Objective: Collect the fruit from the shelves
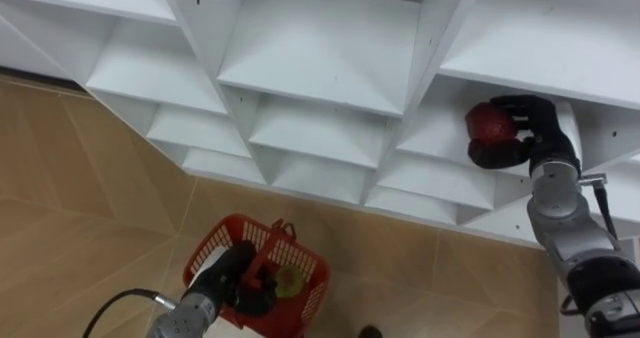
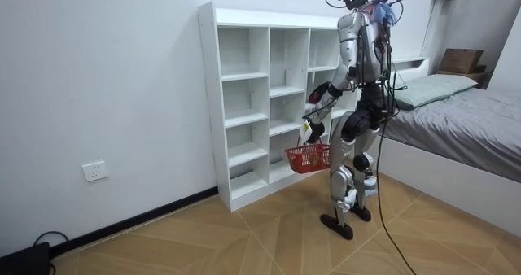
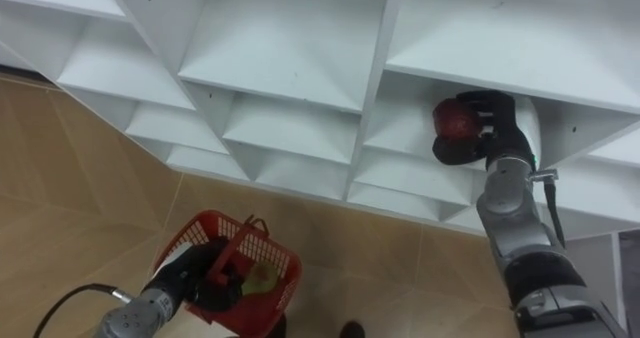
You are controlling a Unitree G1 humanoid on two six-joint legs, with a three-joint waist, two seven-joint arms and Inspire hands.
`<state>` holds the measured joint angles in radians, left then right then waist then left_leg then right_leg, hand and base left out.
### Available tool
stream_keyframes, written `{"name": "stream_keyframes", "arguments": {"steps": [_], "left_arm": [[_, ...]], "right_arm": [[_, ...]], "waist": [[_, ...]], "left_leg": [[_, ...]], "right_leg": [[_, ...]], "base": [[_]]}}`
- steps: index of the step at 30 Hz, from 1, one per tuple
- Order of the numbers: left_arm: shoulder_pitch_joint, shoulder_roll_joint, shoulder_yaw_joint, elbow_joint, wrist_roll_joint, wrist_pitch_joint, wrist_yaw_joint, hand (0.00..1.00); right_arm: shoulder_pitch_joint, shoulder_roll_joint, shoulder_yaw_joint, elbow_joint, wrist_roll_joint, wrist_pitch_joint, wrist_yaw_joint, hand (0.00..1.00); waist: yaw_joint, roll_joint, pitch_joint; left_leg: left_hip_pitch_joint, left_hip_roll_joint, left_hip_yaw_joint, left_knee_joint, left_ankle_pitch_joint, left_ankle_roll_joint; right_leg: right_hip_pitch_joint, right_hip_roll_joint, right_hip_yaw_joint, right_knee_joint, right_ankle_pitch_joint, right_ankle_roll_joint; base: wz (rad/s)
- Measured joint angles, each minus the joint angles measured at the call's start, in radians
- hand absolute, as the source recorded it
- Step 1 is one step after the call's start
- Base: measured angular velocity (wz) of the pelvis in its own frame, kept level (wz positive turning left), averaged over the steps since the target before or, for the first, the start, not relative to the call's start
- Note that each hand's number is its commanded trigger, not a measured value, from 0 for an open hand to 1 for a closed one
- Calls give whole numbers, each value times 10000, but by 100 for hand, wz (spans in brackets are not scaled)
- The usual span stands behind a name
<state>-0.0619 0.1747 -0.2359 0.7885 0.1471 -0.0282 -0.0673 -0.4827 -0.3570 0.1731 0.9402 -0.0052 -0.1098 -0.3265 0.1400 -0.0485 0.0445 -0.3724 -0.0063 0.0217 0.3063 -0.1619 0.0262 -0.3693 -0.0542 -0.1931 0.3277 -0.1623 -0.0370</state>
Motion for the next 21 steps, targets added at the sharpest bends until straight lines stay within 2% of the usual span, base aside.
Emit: {"name": "stream_keyframes", "arguments": {"steps": [16, 21], "left_arm": [[17, 4, -13, -3, 6, -2, 196, 100], [45, 13, -37, -93, -227, -43, 193, 100]], "right_arm": [[3, 16, 6, 6, -11, 14, 65, 100], [50, 24, 138, -36, -536, 15, 243, 100]], "waist": [[3, 3, -1], [-13, 3, -2]], "left_leg": [[77, 7, 13, -12, 0, 0], [228, 7, 20, -54, 0, 0]], "right_leg": [[80, 9, 13, -5, 0, 0], [206, 9, 15, -14, -1, 1]], "base": [[0], [0]]}}
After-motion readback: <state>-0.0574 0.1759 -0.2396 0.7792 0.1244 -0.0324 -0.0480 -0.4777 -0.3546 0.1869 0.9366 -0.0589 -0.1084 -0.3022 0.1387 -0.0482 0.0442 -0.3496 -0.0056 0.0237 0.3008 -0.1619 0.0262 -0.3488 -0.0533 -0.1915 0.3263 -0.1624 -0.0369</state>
